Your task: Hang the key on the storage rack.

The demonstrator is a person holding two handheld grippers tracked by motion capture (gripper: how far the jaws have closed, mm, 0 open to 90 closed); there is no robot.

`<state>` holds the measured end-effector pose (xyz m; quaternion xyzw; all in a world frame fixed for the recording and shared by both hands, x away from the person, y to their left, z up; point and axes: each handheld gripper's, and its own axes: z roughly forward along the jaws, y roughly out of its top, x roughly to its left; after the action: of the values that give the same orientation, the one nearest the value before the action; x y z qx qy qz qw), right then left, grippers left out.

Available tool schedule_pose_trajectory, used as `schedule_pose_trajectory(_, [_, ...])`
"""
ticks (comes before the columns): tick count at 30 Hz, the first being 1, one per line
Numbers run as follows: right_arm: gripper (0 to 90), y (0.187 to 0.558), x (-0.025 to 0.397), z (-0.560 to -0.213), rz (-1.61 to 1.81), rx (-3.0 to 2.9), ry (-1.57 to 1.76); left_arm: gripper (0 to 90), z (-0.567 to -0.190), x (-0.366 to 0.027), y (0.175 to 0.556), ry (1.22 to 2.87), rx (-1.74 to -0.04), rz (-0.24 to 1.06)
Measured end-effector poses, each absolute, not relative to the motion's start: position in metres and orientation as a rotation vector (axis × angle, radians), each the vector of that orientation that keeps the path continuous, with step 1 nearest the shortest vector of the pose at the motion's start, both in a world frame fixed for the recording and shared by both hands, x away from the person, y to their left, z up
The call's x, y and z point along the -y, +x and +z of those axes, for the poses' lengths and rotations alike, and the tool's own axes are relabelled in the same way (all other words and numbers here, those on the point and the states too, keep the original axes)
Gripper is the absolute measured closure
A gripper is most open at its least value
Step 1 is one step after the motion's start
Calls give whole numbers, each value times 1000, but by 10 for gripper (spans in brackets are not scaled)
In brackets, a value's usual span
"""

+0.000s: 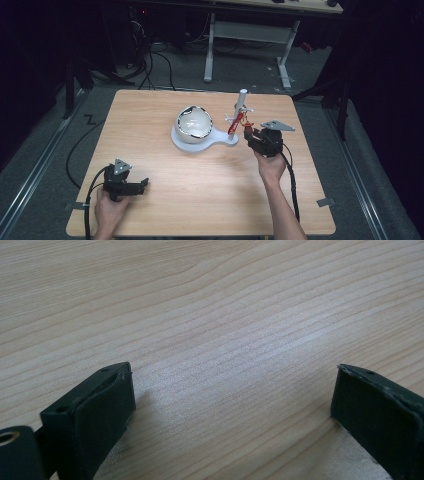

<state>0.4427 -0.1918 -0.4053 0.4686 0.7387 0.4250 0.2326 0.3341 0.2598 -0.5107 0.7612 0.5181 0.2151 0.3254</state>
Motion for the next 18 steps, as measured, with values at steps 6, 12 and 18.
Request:
schedule_pose_trajectory(6, [604, 445, 187, -409, 1163, -2034, 1299, 43, -511, -260, 334, 1996, -1357, 563])
schedule_pose_trajectory(12, [603, 447, 182, -412, 1164, -2036, 1305, 43, -511, -260, 334, 1996, -1357, 564])
schedule_pose_trajectory(18, [602, 446, 178, -414, 1177, -2041, 1297, 43, -511, -260, 334, 1996, -1356, 563])
